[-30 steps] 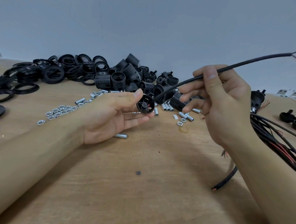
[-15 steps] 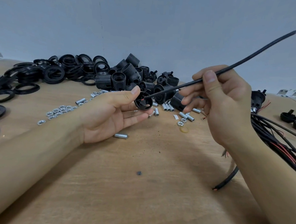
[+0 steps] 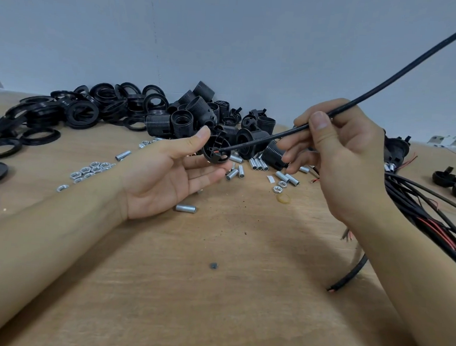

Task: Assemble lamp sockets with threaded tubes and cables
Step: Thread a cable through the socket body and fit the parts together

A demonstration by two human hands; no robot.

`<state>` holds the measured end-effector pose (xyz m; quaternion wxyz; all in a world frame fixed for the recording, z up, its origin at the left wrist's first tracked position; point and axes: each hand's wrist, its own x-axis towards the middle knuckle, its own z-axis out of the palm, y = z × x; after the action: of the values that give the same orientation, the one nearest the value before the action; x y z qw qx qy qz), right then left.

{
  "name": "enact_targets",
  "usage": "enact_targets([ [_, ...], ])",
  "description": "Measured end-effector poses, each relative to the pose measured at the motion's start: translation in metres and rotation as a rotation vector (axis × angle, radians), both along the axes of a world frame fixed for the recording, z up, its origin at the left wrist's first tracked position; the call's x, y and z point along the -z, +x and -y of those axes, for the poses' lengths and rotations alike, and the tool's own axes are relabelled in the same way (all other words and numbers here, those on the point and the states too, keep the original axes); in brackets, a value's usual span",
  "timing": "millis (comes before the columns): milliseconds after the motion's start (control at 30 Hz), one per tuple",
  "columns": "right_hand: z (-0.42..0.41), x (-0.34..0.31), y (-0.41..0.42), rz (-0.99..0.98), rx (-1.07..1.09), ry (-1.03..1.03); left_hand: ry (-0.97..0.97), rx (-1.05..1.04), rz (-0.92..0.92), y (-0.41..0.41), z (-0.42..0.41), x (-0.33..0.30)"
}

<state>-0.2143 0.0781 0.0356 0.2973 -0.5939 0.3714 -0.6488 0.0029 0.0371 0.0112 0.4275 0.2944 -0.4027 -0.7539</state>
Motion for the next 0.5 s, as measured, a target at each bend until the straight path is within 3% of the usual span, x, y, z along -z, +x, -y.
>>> enact_targets([
  [500, 0.0015, 0.0011, -0.0015, -0.045, 0.062, 0.031, -0.04, 0.036, 0.029, 0.0006, -0.0013, 0.0001],
])
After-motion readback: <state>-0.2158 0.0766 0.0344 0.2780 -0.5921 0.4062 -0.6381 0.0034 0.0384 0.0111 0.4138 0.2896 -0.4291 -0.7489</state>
